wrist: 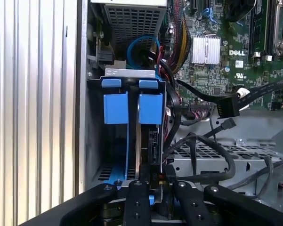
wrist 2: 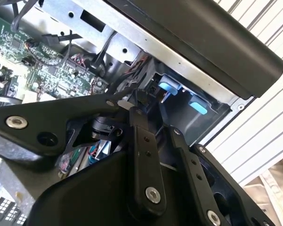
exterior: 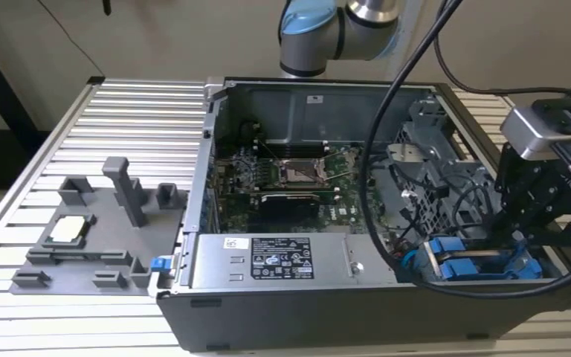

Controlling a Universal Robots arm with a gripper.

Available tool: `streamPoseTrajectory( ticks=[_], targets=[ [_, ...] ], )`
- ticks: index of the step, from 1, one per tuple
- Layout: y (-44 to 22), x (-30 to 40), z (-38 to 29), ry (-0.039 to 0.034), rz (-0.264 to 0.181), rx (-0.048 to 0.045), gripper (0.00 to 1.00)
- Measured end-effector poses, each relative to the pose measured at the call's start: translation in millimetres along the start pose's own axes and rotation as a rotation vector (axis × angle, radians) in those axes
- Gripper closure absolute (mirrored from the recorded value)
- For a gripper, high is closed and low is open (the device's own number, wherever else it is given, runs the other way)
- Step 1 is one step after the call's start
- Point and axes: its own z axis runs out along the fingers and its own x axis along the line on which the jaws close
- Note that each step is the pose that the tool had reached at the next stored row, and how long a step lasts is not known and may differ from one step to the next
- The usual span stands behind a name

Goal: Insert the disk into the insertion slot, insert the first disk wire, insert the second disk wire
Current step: 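Insert the first disk wire, then insert the second disk wire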

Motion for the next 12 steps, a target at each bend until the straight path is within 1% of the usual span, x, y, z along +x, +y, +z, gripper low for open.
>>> streamPoseTrajectory(
  ticks=[3, 5, 12],
  targets=[
    [0.1, -0.3, -6.3, 0.0000, 0.000, 0.0000, 0.73],
    [0.3, -0.6, -12.3, 0.0000, 0.000, 0.0000, 0.73],
    [0.7, -1.9, -37.3, 0.0000, 0.000, 0.0000, 0.73]
  ],
)
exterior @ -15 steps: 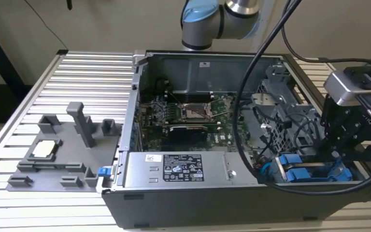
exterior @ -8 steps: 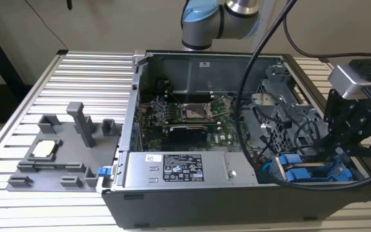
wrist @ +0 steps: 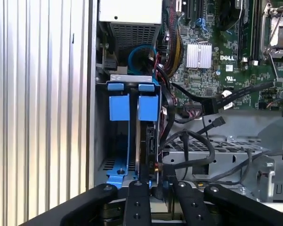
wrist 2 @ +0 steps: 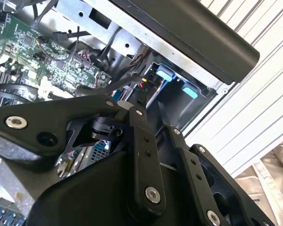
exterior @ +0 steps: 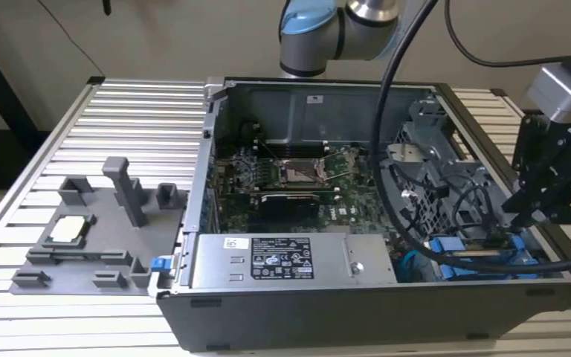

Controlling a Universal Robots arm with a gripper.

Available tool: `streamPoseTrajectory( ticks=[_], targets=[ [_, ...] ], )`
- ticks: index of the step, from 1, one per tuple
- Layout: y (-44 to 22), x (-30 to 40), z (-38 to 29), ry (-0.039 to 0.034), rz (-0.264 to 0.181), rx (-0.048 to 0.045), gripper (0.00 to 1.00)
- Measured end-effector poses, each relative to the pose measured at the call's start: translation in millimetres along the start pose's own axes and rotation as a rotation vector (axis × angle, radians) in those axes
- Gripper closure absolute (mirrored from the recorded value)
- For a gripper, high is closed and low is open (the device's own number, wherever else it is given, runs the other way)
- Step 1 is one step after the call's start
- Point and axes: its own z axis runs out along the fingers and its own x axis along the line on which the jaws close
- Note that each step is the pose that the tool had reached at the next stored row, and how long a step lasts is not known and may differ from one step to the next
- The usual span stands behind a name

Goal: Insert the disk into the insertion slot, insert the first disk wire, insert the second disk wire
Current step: 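Insert the second disk wire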

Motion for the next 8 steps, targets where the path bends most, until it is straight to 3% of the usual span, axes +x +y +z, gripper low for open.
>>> streamPoseTrajectory(
  ticks=[4, 8],
  targets=[
    [0.3, -0.6, -11.8, 0.0000, 0.000, 0.0000, 0.73],
    [0.2, -0.9, -12.0, 0.0000, 0.000, 0.0000, 0.73]
  ],
)
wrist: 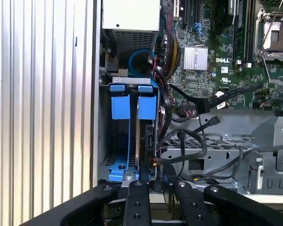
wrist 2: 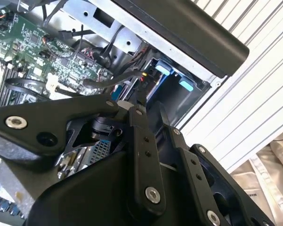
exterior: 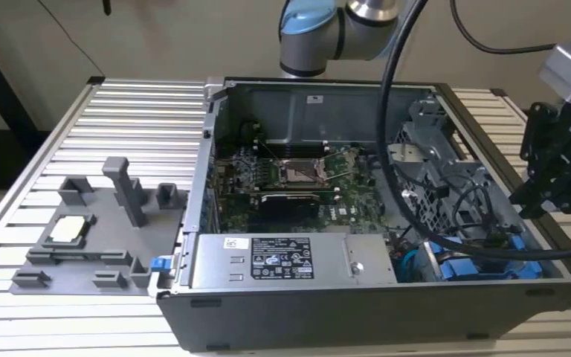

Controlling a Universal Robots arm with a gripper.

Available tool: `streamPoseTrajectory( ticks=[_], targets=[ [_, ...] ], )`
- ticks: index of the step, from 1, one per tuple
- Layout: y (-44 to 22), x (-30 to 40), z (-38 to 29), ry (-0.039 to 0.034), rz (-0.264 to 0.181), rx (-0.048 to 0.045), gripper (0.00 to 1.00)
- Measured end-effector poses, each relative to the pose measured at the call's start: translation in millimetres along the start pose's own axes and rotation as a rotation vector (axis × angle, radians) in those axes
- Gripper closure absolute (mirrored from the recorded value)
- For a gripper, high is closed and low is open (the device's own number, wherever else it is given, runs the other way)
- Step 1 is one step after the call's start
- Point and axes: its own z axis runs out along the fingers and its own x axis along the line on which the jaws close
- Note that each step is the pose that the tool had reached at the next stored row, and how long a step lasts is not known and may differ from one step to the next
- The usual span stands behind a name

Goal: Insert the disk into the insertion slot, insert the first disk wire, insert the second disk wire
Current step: 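Insert the second disk wire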

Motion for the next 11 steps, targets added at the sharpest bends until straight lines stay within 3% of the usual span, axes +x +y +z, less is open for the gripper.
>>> streamPoseTrajectory(
  ticks=[2, 11],
  targets=[
    [-0.1, -3.1, 0.0, 0.0003, 0.000, 0.0000, 0.73],
    [-0.9, -35.8, 1.8, 0.0000, 0.000, 0.0000, 0.73]
  ],
)
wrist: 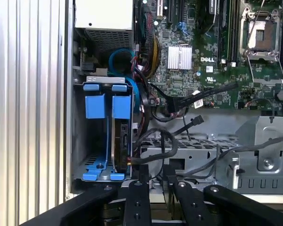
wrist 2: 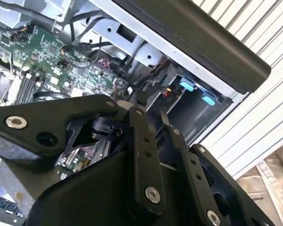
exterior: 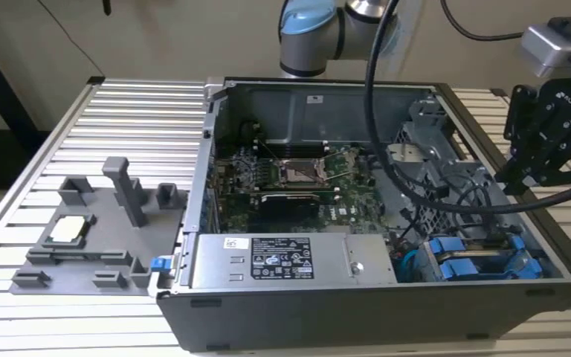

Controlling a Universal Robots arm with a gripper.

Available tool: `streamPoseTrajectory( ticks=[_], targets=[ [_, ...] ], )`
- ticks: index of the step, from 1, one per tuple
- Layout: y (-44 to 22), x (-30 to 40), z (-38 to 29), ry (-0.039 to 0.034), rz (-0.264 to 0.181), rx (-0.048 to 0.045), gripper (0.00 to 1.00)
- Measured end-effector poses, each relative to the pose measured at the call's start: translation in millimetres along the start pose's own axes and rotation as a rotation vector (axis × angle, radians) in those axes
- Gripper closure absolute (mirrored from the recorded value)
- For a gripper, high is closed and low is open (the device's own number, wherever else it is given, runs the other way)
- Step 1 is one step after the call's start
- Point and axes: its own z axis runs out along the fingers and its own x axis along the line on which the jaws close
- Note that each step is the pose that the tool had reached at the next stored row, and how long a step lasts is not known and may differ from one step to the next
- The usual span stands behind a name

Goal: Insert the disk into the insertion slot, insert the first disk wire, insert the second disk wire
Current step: 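Insert the second disk wire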

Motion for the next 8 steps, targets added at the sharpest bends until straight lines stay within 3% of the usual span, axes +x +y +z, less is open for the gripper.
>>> streamPoseTrajectory(
  ticks=[5, 8],
  targets=[
    [0.8, -3.9, 0.2, 0.0001, 0.000, 0.0000, 0.73],
    [12.9, -4.5, 0.8, 0.0001, 0.000, 0.0010, 0.73]
  ],
)
